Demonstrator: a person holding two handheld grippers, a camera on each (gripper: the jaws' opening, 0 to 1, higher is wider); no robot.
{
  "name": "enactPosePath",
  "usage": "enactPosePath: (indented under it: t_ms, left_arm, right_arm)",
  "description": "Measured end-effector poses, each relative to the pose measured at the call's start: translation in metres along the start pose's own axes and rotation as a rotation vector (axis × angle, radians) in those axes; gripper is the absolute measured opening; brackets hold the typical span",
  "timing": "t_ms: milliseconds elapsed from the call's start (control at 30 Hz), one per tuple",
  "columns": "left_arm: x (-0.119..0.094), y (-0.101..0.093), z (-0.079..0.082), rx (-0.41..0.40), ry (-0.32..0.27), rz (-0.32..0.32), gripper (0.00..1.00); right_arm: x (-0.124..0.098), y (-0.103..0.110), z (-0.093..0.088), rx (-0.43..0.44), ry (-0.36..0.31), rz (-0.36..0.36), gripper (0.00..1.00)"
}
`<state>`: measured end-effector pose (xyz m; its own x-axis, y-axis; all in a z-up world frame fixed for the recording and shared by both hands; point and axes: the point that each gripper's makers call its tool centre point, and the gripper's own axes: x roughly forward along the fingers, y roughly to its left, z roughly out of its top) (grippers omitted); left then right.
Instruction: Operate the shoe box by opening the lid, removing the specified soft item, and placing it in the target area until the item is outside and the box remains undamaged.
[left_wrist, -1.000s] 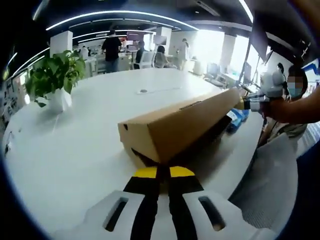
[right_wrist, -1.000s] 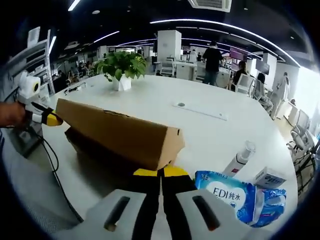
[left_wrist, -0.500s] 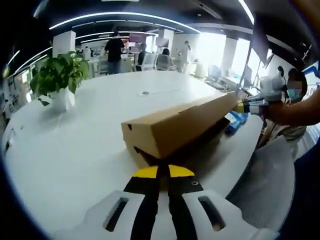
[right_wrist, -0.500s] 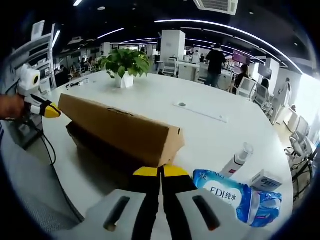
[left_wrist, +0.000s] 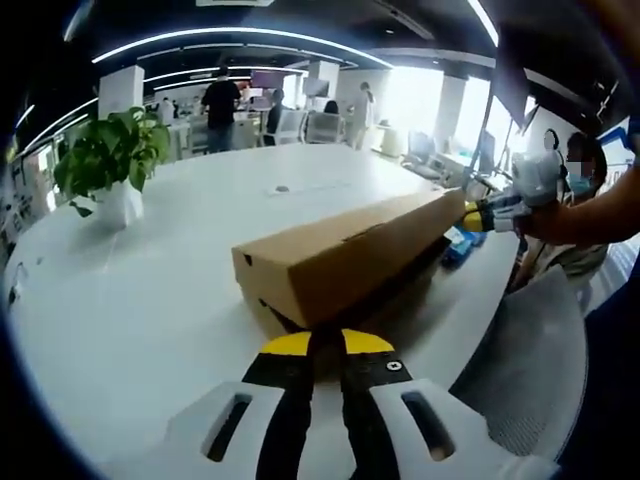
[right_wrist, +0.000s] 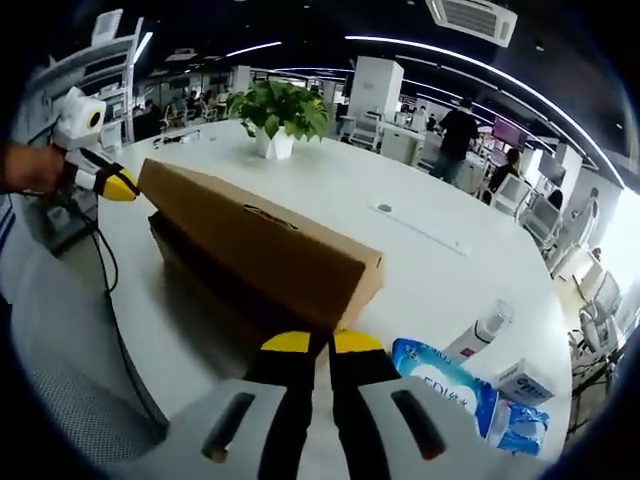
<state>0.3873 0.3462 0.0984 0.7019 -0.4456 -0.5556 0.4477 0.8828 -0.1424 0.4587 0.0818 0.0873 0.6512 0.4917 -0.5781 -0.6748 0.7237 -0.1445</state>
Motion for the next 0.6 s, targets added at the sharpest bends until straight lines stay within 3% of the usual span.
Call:
enactPosePath:
  t_ms: [267,600]
  left_arm:
    - [0.0,-0.002,-0.002,0.001,0.006,0.0,0.1]
    - [0.0,-0.006,-0.004,-0.002,0.004,-0.022,0.14]
  right_arm:
    - [-0.007,-0.001,0.003,0.001,-0.02,0.015,0.13]
    - [-0.01,0.015,0.006,0.015,-0.043,0.106,0.28]
